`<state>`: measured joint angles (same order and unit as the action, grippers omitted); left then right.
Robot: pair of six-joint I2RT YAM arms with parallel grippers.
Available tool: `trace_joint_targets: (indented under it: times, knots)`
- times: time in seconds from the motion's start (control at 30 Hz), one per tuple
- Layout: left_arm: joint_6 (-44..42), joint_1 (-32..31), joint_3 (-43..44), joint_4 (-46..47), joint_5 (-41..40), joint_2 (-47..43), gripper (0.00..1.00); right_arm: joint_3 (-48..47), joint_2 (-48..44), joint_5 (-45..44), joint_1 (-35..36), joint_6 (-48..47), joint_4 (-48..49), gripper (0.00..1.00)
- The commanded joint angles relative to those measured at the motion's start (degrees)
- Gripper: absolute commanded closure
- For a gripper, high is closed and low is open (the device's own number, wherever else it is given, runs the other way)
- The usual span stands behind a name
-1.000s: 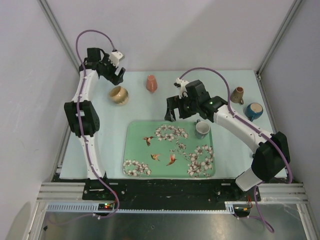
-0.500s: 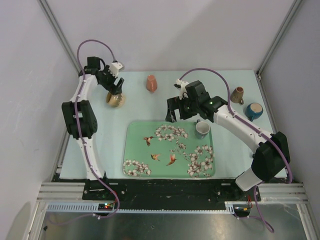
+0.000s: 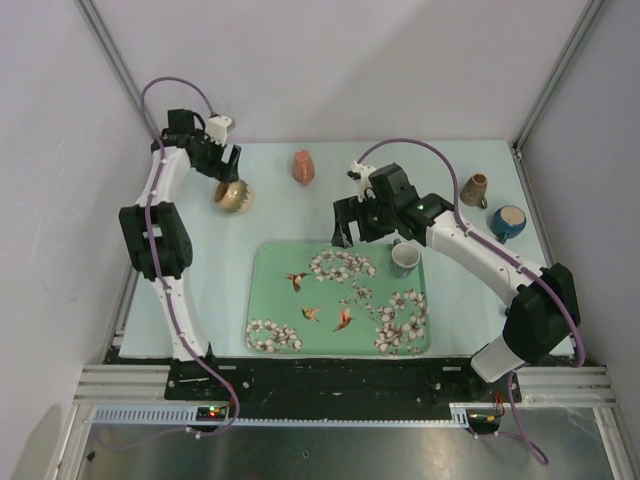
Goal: Turn the mug right side up
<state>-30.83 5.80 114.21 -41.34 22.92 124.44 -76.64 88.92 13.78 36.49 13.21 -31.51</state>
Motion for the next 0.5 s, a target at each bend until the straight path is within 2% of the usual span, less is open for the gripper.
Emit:
trace_joint_targets:
  times: [0.0,0.1,0.3,0.47]
  knots:
    - [10.58,0.88,-1.66,0.07,-0.61,-6.91,0.05,0.52,-0.58,-0.73,0.58,-0.59,0.31,0.01]
    - [9.82,-0.05,-5.02,0.09,3.27,-8.62,0.13,0.56,-0.22,-0.56,0.58,-0.46,0.78,0.01]
    - [5.28,-2.75,-7.92,0.13,2.18,-6.9,0.3,0.62,-0.6,-0.98,0.59,-0.3,0.64,0.01]
    - [1.16,-4.42,-6.26,0.09,0.85,-3.9,0.36,0.99,-1.0,-1.44,0.58,-0.47,-0.38,0.01]
